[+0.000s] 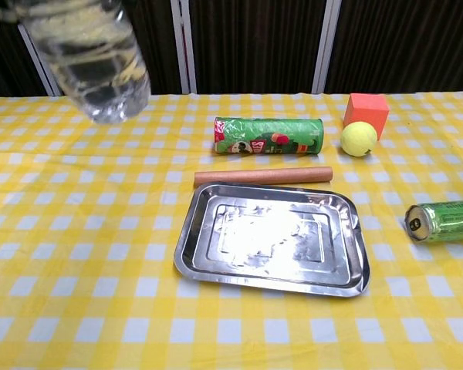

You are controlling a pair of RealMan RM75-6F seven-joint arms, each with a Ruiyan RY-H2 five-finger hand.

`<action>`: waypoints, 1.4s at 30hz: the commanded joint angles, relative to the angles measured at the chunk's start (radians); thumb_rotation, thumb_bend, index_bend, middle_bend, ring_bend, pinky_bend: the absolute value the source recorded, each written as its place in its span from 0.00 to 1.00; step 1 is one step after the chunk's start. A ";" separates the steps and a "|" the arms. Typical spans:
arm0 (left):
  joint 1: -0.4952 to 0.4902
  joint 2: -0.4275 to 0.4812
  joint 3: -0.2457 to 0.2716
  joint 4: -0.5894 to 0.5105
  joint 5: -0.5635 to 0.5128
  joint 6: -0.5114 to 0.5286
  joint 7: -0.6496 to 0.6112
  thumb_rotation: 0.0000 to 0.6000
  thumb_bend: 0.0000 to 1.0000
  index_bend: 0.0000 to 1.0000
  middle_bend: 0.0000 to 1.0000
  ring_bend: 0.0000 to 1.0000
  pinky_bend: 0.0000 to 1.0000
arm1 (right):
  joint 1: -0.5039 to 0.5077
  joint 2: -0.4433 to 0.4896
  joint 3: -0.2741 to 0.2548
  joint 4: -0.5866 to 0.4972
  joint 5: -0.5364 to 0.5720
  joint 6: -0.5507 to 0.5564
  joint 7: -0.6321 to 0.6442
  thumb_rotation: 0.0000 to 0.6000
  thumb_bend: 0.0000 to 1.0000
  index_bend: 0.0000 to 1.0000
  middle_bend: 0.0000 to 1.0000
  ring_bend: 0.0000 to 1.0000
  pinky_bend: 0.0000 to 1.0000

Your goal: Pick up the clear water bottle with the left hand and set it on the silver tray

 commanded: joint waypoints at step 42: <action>0.043 0.024 0.125 0.258 0.080 -0.079 -0.362 1.00 0.45 0.61 0.55 0.08 0.02 | 0.002 0.002 -0.004 0.006 -0.006 -0.002 0.025 1.00 0.05 0.01 0.00 0.00 0.00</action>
